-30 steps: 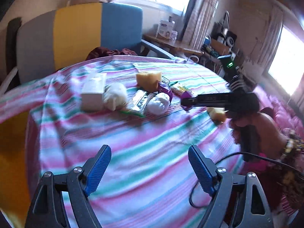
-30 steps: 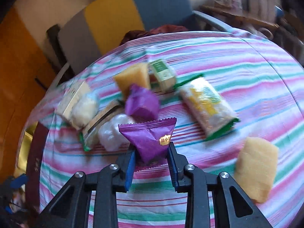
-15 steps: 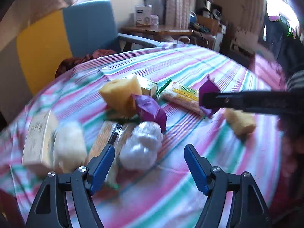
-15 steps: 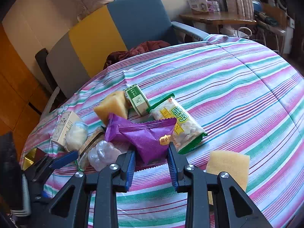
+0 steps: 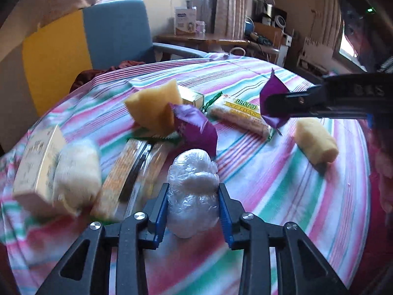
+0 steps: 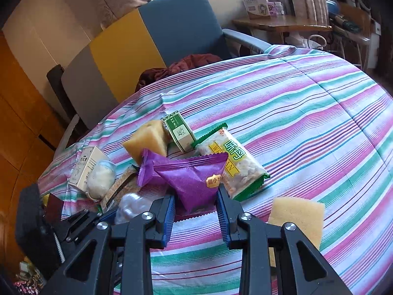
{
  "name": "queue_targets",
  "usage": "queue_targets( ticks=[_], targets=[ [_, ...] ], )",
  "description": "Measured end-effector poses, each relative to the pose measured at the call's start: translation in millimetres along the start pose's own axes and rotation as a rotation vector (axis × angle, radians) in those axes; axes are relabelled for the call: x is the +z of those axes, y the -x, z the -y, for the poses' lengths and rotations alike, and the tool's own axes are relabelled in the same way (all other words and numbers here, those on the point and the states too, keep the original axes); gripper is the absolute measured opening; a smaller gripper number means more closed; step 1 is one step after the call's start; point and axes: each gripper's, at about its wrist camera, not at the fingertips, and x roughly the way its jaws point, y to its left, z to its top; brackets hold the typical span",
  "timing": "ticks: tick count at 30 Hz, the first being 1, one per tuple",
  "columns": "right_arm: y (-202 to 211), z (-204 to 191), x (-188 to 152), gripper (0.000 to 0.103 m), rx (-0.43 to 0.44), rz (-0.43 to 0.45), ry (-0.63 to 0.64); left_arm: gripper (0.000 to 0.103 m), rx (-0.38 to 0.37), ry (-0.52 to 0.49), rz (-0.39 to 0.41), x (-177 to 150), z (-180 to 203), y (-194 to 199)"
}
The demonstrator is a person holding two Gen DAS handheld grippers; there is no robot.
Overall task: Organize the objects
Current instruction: 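Lift both held items and carry them toward the gold tray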
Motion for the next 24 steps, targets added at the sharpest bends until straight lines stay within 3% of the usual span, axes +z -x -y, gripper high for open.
queue_targets(
  ticks=[4,12,24],
  targets=[
    [-3,-4,-2,0.032,0.003,-0.013,0.017,0.036,-0.001,0.0,0.052,-17,6,22],
    [-11,-18,-11,0.032,0.076,-0.053,0.058,0.036,-0.003,-0.003,0.059,-53,17,50],
    [-17,-55,-25,0.032,0.132,-0.067,0.224,0.036,-0.044,0.185,0.061,-96,-11,86]
  ],
)
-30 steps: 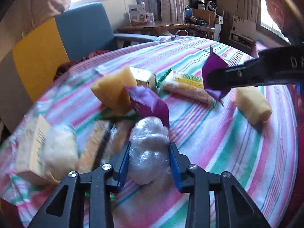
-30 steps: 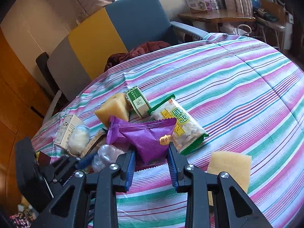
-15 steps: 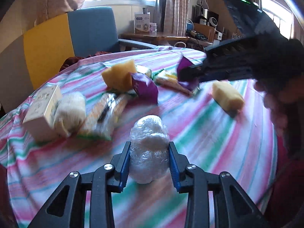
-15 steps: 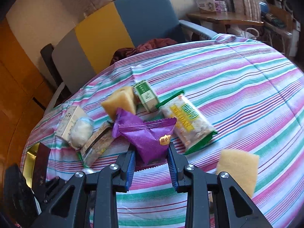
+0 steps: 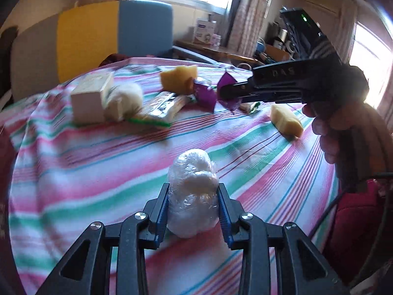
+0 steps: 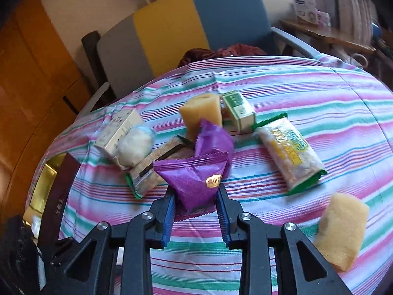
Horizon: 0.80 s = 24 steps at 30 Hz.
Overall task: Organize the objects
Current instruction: 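Lift both held items and carry them toward the gold tray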
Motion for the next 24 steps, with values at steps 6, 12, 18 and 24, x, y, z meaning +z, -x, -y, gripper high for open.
queue_targets(
  ticks=[6,12,18,24],
  targets=[
    [2,-10,-1,0.032,-0.055,0.011,0.076,0.035,-0.026,0.081,0.046,-9,-14,40],
    [-4,-17,-4,0.032,-0.087,-0.008,0.127,0.035,0.003,0.095,0.126,-11,-25,84],
    [-2,-27,-6,0.032,-0.106,0.011,0.184,0.035,0.035,0.161,0.199,-17,-49,126],
    [-3,-38,-8,0.032,-0.118,0.017,0.244,0.035,0.105,0.237,0.229,-25,-82,152]
  ],
)
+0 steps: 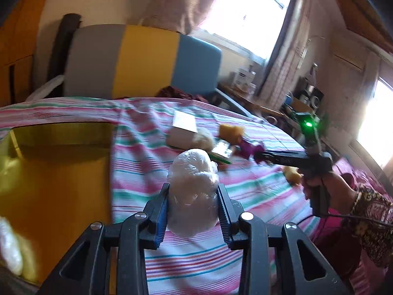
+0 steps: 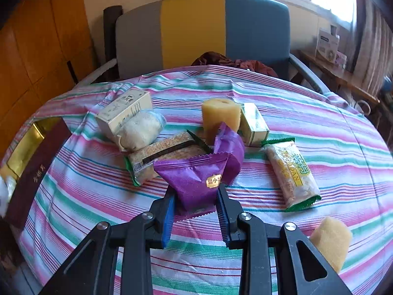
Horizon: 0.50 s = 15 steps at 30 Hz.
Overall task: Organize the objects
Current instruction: 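Lift both held items and carry them toward the gold tray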
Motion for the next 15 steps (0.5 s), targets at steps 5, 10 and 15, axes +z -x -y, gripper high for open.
queue_targets(
  ticks=[5,10,15],
  targets=[
    [2,-5,0,0.032,0.014,0.018,0.017,0.035,0.068,0.045,0.011,-1,-29,8],
    [12,-18,0,0.032,0.036,0.068,0.067,0.035,0.117,0.096,0.004,0,-55,12],
    [17,-34,1,0.032,0.087,0.087,0.102,0.035,0.157,0.131,-0.008,-1,-80,17]
  ],
)
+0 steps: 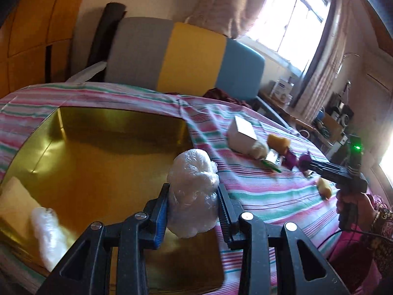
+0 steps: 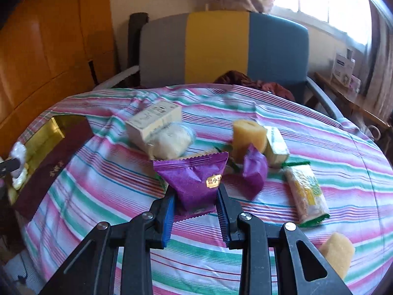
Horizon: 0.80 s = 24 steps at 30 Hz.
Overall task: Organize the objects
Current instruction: 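Lift both held items and carry them toward the gold tray, then release the wrapped ball into the tray with the left tool while the right tool carries the purple pack over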
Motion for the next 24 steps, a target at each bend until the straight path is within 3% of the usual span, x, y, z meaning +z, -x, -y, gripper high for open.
queue_targets(
  ticks=[8,15,19,24],
  targets=[
    [5,-64,4,0.032,0.142,-0.006,0.058,0.035,0.06,0.075,-0.032,5,-40,-6],
    [15,-143,10,0.032,0.331,0.011,0.045,0.036,0.137,0.101,-0.114,26,-69,-21],
    [22,-191,11,0.032,0.432,0.025,0.069,0.036,0.159,0.158,-0.11,38,-89,-22],
    [19,-240,7,0.032,0.477,0.014,0.117,0.036,0.195,0.202,-0.109,50,-107,-20]
  ],
)
